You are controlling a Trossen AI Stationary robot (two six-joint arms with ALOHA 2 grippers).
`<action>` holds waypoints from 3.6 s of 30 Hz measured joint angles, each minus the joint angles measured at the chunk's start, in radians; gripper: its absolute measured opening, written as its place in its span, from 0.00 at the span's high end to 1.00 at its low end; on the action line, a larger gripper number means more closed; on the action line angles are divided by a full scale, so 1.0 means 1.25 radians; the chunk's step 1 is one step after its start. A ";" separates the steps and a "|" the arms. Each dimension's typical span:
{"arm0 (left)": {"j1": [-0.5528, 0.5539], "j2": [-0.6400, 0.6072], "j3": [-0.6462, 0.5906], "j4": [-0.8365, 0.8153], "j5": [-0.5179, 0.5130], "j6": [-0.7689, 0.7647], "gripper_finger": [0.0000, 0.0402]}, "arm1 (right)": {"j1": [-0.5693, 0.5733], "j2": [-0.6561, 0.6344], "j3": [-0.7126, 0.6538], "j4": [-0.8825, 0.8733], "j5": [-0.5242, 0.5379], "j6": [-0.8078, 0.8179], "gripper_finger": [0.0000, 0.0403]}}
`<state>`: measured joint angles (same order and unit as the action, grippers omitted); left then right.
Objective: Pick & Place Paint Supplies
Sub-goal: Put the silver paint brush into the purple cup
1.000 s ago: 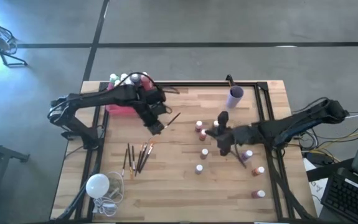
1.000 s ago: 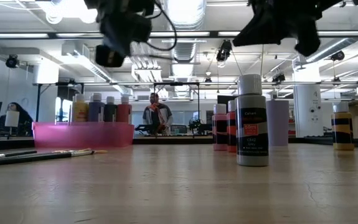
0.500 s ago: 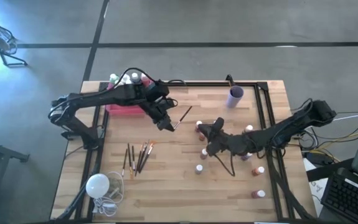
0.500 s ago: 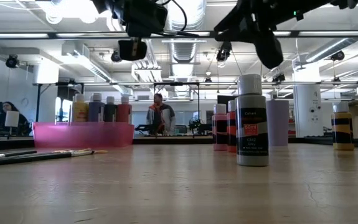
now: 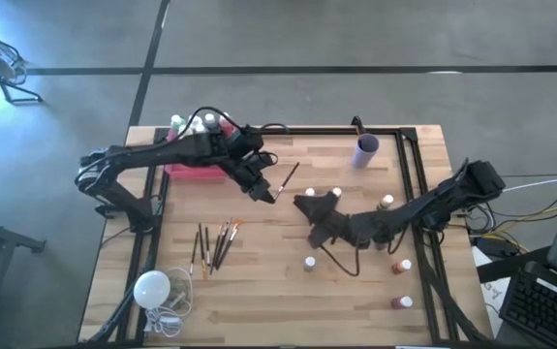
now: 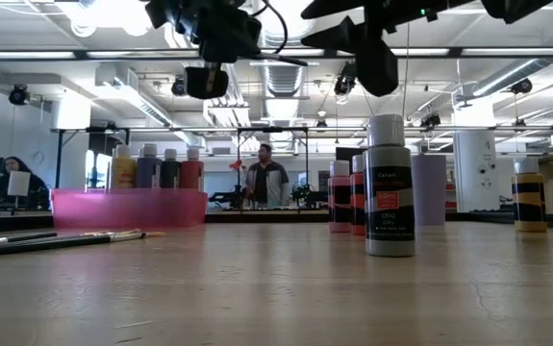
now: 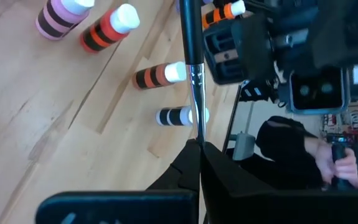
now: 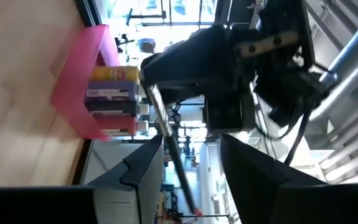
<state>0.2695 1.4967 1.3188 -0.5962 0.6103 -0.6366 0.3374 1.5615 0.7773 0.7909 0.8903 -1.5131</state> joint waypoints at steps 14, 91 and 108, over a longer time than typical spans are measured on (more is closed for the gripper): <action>-0.002 0.000 -0.012 0.060 0.046 -0.021 0.99 | -0.020 0.087 0.087 -0.001 0.009 -0.095 0.70; 0.017 -0.007 -0.013 -0.047 -0.510 0.390 0.58 | -0.658 -0.550 0.047 -0.713 -0.570 0.927 0.97; 0.016 -0.007 -0.150 0.102 -0.510 0.389 0.58 | -0.829 -0.579 -0.031 -0.723 -0.573 1.106 0.97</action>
<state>0.2901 1.4879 1.1317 -0.4686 -0.0277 -0.1509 -0.6986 0.8377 0.7381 -0.1125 0.1745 -0.1303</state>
